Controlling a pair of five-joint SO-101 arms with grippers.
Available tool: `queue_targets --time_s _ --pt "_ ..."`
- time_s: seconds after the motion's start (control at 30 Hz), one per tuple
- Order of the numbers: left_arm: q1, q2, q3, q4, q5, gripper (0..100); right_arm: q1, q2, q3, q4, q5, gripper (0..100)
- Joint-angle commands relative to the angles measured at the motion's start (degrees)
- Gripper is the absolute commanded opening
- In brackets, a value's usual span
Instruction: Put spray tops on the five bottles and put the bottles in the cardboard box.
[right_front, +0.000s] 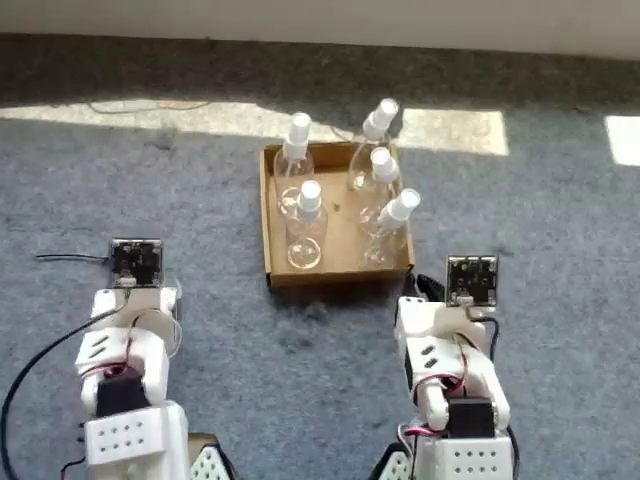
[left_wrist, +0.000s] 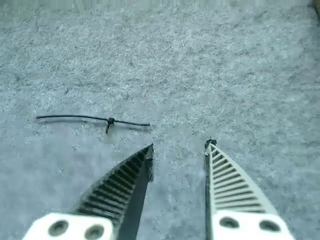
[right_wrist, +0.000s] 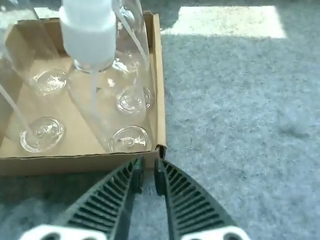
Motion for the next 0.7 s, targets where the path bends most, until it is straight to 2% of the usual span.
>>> queue_targets --time_s 0.0,0.13,0.3,0.53,0.67 --pt "0.6 -11.7 1.0 6.1 0.2 16 0.6 -0.3 6.2 0.2 -0.5 0.5" --pt "1.7 -12.2 1.0 12.9 -0.2 16 0.6 -0.2 6.2 1.2 -0.5 0.5" --pt "1.5 -10.4 1.0 18.1 -0.2 16 0.6 -0.3 6.2 9.8 -0.5 0.5" --pt "1.5 -10.5 1.0 34.0 -0.3 16 0.6 -0.3 6.2 23.8 -0.5 0.5" --pt "1.5 -10.5 1.0 36.3 -0.3 16 0.6 -0.4 6.2 24.0 -0.5 0.5"
